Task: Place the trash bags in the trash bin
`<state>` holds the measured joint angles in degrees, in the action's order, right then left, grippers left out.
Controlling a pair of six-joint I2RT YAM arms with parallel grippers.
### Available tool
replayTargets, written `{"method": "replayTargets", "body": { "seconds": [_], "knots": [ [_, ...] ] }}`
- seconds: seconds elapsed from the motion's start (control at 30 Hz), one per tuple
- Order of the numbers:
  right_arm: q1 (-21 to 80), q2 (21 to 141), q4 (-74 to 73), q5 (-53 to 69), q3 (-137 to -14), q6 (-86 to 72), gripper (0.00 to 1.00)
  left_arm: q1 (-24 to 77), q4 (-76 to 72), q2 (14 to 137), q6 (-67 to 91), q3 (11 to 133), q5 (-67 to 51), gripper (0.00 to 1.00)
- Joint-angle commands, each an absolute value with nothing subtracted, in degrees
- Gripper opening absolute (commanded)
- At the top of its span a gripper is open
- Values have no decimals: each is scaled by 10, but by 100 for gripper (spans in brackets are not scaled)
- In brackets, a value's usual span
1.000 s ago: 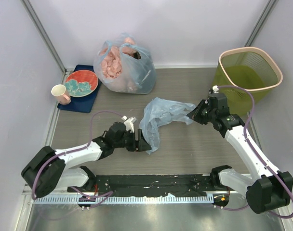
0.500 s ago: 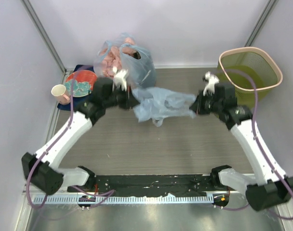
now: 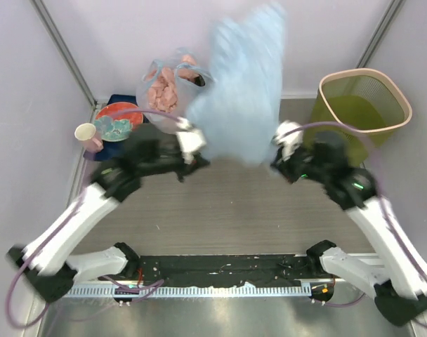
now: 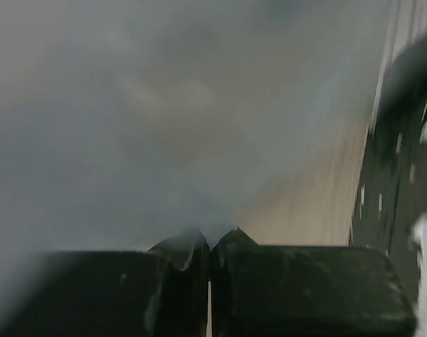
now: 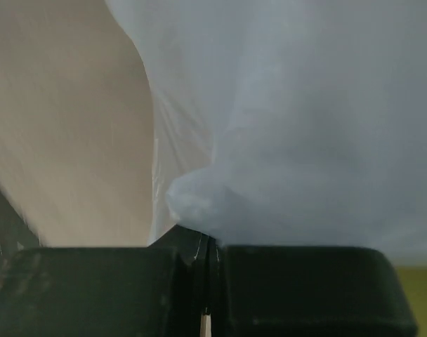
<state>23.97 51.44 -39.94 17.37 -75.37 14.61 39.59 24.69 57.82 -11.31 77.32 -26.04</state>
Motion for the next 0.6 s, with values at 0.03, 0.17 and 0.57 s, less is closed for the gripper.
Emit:
{"method": "replayTargets", "body": {
  "seconds": [0.03,0.17,0.57],
  "knots": [
    [279,633,-674,103,-597,293,1,417,669,795,-240,692,-288,0],
    [283,659,-759,225,-816,274,1,362,724,767,-244,835,-453,0],
    [259,693,-485,233,-1152,87,1,265,149,632,59,944,-397,0]
  ]
}}
